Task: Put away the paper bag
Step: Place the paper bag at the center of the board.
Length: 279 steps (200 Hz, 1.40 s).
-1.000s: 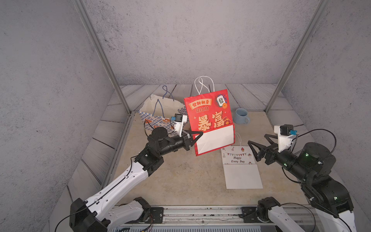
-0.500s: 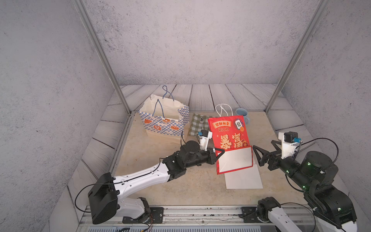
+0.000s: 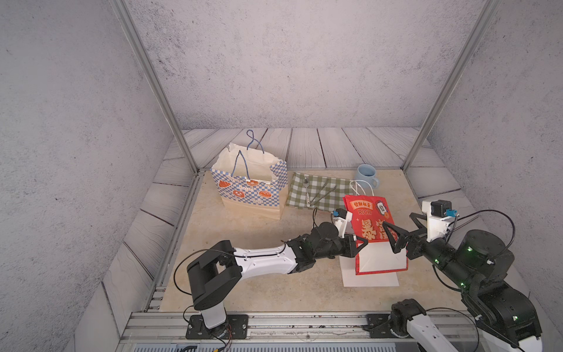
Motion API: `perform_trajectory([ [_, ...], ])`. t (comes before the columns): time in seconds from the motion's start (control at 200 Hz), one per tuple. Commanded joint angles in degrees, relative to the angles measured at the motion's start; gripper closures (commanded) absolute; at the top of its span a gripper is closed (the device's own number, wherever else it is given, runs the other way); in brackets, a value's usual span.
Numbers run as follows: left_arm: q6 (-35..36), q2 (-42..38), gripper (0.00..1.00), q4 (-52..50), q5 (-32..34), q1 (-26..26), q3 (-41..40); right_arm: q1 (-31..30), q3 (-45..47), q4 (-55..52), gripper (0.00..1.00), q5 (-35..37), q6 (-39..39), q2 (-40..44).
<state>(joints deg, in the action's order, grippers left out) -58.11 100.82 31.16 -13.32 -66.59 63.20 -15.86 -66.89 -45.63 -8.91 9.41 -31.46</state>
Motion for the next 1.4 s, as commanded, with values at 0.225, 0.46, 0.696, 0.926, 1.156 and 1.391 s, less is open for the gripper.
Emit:
perform_trajectory([
  [0.225,-8.1,8.7,1.0,6.8,-0.1,-1.6,1.8,-0.3,0.6,-1.2,0.0,-0.8,-0.2,1.1],
  [0.46,-9.5,11.2,1.0,6.4,-0.2,-1.4,-0.8,-0.2,1.3,-1.5,0.01,-1.0,-0.3,1.5],
  [0.696,-8.9,12.7,1.0,4.2,-0.7,-0.2,-1.6,-0.3,2.1,-1.7,0.01,-1.0,0.1,2.3],
  [0.926,-10.6,12.9,0.93,2.7,1.4,0.2,-3.4,-0.3,2.5,-2.0,0.01,-1.0,0.2,2.6],
  [1.156,-11.8,12.3,0.67,0.4,3.3,0.7,-5.0,-0.2,2.6,-1.9,0.01,-0.7,0.3,2.6],
  [1.391,-9.9,8.8,0.48,-5.5,7.4,0.9,-5.6,-0.3,3.3,-1.9,0.01,-0.7,0.3,3.0],
])
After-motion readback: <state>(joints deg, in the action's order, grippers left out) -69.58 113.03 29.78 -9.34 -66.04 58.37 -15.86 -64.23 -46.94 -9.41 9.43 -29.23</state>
